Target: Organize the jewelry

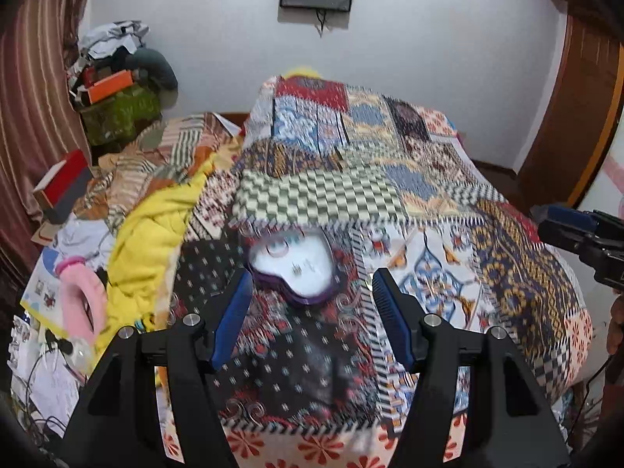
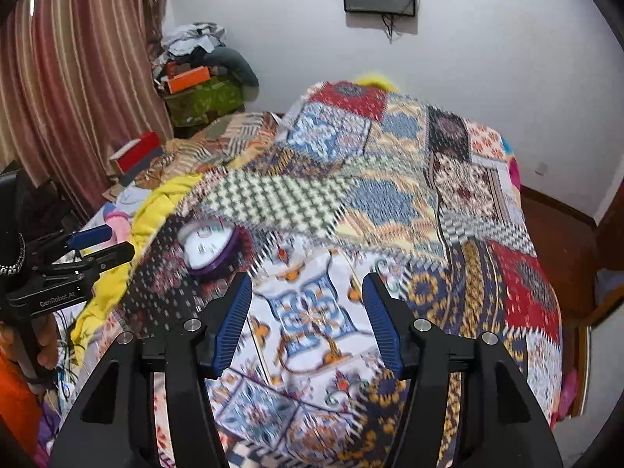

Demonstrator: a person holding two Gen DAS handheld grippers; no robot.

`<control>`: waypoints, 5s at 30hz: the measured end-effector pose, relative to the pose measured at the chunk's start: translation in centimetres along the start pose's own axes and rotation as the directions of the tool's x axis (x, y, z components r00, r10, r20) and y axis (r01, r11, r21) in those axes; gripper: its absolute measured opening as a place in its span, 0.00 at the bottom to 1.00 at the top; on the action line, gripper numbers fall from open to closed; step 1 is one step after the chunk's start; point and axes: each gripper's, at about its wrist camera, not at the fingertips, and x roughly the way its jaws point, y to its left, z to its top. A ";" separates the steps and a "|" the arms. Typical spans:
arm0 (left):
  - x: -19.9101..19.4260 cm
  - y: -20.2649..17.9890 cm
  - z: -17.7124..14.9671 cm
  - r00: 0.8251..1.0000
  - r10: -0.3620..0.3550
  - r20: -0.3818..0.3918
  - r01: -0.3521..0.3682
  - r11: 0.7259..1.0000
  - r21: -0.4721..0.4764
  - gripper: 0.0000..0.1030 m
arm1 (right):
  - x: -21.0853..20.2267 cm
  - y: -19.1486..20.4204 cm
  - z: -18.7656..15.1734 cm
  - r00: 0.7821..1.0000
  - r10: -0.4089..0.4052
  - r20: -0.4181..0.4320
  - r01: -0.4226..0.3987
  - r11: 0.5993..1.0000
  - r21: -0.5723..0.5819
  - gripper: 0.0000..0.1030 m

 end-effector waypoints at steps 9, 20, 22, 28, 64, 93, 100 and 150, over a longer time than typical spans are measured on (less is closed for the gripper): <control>2.5 -0.6 -3.8 0.993 -0.030 -0.117 0.029 0.999 -0.014 0.61 | 3.8 -1.6 -4.4 0.986 -0.025 -0.165 0.025 1.000 -0.006 0.55; 6.1 -0.8 -6.8 0.973 -0.079 -0.218 0.072 0.997 -0.037 0.45 | 8.0 -3.5 -7.0 0.966 -0.026 -0.257 0.032 0.999 0.020 0.55; 6.8 -0.8 -6.7 0.969 -0.090 -0.230 0.083 0.996 -0.040 0.38 | 8.5 -3.7 -7.1 0.964 -0.022 -0.263 0.031 0.999 0.027 0.55; 9.1 -0.9 -6.3 0.963 -0.105 -0.249 0.095 0.994 -0.049 0.25 | 10.0 -3.9 -7.1 0.960 -0.027 -0.279 0.037 0.999 0.030 0.54; 9.1 -0.8 -5.2 0.976 -0.111 -0.188 0.101 0.993 -0.058 0.10 | 10.3 -2.9 -5.2 0.967 0.003 -0.257 0.001 1.000 0.012 0.10; 0.6 2.3 2.3 0.996 -0.009 0.092 0.013 0.999 -0.043 0.10 | 3.5 3.9 5.3 0.990 0.116 0.084 -0.111 0.992 -0.054 0.10; 1.4 3.3 3.4 0.994 -0.002 0.108 0.007 0.999 -0.045 0.10 | 5.7 6.4 6.7 0.985 0.153 0.075 -0.147 0.986 -0.083 0.10; 11.3 6.4 2.3 0.997 0.021 -0.075 -0.028 0.996 -0.088 0.10 | 17.6 10.6 4.4 0.962 0.165 -0.219 -0.204 0.965 -0.167 0.28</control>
